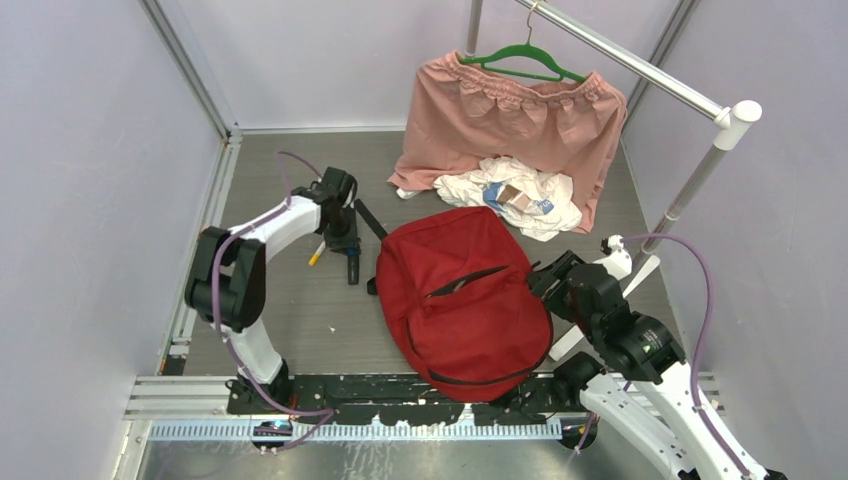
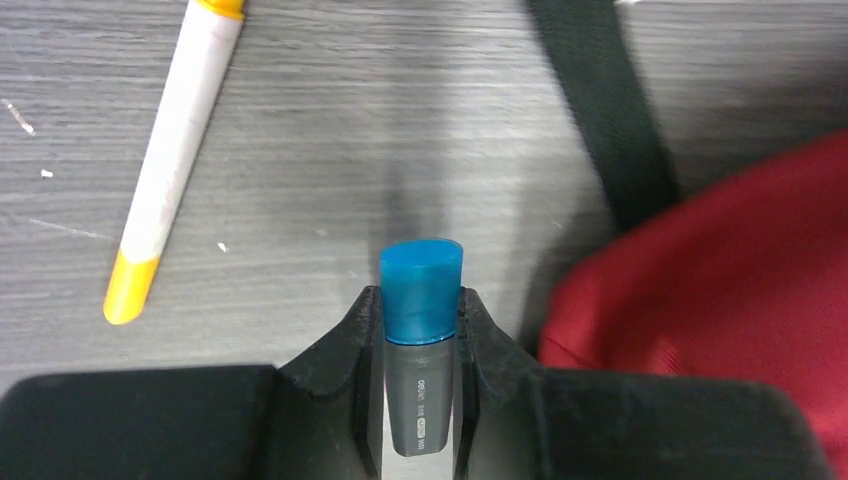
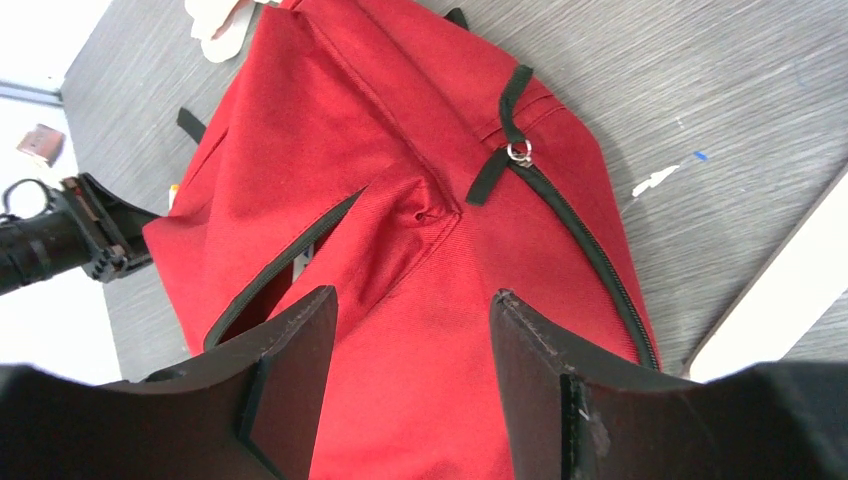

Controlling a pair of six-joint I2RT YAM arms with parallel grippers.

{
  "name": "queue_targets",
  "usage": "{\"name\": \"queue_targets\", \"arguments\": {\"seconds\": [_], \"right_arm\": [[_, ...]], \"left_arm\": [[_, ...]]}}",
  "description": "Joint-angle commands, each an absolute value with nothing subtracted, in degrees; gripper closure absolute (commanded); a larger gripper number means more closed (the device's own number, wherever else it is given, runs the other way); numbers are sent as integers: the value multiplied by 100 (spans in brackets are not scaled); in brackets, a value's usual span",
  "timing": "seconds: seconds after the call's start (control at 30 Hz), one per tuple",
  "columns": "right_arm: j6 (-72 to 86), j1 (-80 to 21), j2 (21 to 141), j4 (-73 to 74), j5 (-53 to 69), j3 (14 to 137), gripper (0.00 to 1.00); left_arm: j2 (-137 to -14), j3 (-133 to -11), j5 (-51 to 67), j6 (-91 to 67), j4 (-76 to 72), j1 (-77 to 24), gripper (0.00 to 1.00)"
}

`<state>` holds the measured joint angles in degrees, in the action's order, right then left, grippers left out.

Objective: Pack the student bag
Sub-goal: Pick up the stationery from the center of the board.

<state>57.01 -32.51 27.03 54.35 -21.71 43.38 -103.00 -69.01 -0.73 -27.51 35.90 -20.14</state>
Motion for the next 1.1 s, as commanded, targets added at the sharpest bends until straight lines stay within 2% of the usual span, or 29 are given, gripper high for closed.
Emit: {"name": "queue_targets", "arguments": {"seconds": [0.0,0.17,0.43,0.77,1.07], "right_arm": [[5543,-3243,2804,4908,-1850,4326,37],[5322,-3242,3035,4482,-1274,4233,37],[4908,-3244,3455,3877,-474,4261,37],[4486,-3304,3424,3841,-332,4394,31],[4738,-3758,3760,3148,-238,4359,30]], "left_arm": [[-9137,-6959,712,-2872,3249,-2092,100],[-8637,-7251,975,-2952,3287,-2479,100],[-8732,-7812,1056,-3033,3434,-3188,100],[-9010,-8284,1004,-3264,3519,-3585,100],[-8516,-8205,1120,-3628,3355,-3859,100]]}}
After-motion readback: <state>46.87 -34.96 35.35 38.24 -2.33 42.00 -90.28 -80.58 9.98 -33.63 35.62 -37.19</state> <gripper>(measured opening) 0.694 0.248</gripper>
